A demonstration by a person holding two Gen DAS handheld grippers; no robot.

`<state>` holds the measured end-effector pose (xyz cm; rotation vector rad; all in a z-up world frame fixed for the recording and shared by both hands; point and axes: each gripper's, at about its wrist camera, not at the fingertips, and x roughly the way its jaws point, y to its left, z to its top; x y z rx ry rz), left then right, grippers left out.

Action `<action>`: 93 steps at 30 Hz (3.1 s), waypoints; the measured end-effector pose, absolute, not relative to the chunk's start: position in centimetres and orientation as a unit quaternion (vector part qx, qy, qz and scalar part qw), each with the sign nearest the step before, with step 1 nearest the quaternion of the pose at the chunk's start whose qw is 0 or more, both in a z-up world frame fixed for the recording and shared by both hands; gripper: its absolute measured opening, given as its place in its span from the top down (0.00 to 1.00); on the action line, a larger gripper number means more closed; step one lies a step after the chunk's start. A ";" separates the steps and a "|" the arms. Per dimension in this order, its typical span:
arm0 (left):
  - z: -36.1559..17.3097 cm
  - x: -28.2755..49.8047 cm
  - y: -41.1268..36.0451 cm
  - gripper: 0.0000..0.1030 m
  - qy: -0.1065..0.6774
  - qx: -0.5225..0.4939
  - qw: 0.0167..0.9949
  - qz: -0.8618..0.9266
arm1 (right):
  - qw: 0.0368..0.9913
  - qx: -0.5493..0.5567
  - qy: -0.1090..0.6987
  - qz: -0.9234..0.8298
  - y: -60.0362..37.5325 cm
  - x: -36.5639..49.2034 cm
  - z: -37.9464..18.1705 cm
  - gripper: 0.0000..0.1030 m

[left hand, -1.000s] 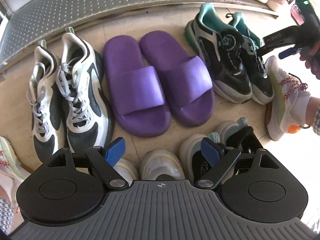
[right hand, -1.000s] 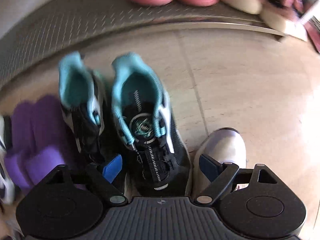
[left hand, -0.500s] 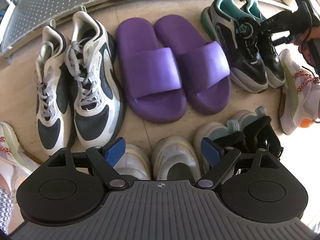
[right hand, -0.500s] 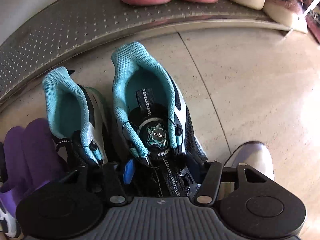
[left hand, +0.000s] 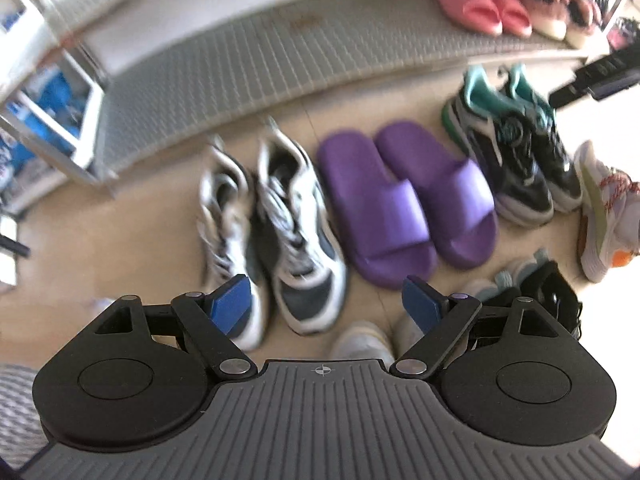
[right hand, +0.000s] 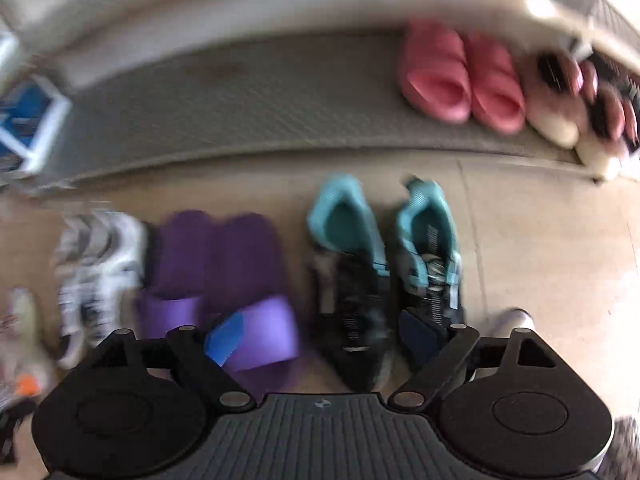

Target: Organize scattered shoes

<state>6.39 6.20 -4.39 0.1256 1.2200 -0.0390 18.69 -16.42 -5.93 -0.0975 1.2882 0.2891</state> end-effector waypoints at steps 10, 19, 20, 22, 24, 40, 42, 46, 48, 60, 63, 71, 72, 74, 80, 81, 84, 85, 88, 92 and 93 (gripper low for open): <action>2.5 1.9 5.2 0.15 0.514 0.058 0.855 -0.028 | 0.827 -0.056 0.525 0.191 -16.8 10.0 5.4 0.08; 5.2 -2.3 3.5 0.07 0.519 0.053 0.853 -0.010 | 0.852 -0.030 0.497 0.161 -20.9 2.7 8.6 0.01; 4.8 -3.1 3.6 0.05 0.516 0.035 0.856 -0.008 | 0.854 -0.021 0.494 0.162 -21.3 2.2 8.2 0.01; 3.4 -4.2 3.8 0.04 0.509 0.001 0.861 -0.009 | 0.857 -0.001 0.490 0.162 -22.2 1.4 6.6 0.01; 0.8 -5.1 3.9 0.04 0.522 -0.021 0.853 -0.009 | 0.853 0.026 0.505 0.129 -23.2 1.4 3.1 0.01; -6.6 -1.8 4.8 0.09 0.613 -0.004 0.790 0.018 | 0.774 0.122 0.619 0.057 -25.0 5.4 -5.5 0.05; -7.1 -1.3 4.0 0.09 0.622 -0.010 0.783 0.007 | 0.763 0.126 0.631 0.062 -24.8 5.4 -6.1 0.06; -8.5 -0.3 1.9 0.09 0.661 -0.025 0.750 -0.031 | 0.729 0.079 0.677 0.059 -23.5 5.2 -7.8 0.08; -9.3 -0.3 0.8 0.08 0.682 -0.007 0.730 -0.043 | 0.712 0.049 0.698 0.059 -22.7 4.9 -8.8 0.10; -11.0 -0.5 0.5 0.08 0.708 0.024 0.706 -0.019 | 0.697 0.051 0.713 0.059 -22.6 4.6 -9.3 0.09; -10.4 -0.4 0.1 0.08 0.691 0.038 0.721 -0.028 | 0.697 0.047 0.713 0.063 -22.3 4.5 -9.3 0.09; -7.5 -0.2 -0.2 0.08 0.610 0.062 0.789 -0.044 | 0.700 0.044 0.709 0.066 -21.9 4.3 -9.3 0.10; -7.3 -0.2 -0.2 0.08 0.607 0.060 0.791 -0.044 | 0.701 0.040 0.709 0.068 -21.8 4.3 -9.3 0.10; -7.1 0.0 0.0 0.08 0.605 0.051 0.793 -0.045 | 0.700 0.030 0.710 0.069 -21.4 4.3 -9.5 0.10; -7.1 0.2 0.2 0.08 0.612 0.034 0.788 -0.048 | 0.690 0.033 0.720 0.067 -20.6 6.1 -10.6 0.13; -7.2 0.2 0.5 0.08 0.615 0.025 0.787 -0.042 | 0.688 0.039 0.722 0.065 -20.4 6.7 -10.8 0.16; -7.3 0.1 1.2 0.08 0.618 0.017 0.785 -0.030 | 0.687 0.048 0.721 0.076 -19.7 8.2 -11.3 0.22; -7.4 0.1 1.4 0.08 0.619 0.016 0.785 -0.026 | 0.690 0.047 0.717 0.091 -19.1 8.8 -11.6 0.22; -7.8 0.2 1.9 0.08 0.624 0.010 0.781 -0.019 | 0.692 0.015 0.711 0.122 -18.0 9.1 -13.1 0.39; -8.5 0.3 2.2 0.08 0.635 0.006 0.773 -0.014 | 0.659 0.014 0.742 0.122 -17.9 8.5 -17.0 0.69; -8.7 0.4 2.2 0.08 0.637 0.008 0.771 -0.014 | 0.650 0.023 0.750 0.121 -18.1 8.4 -18.1 0.69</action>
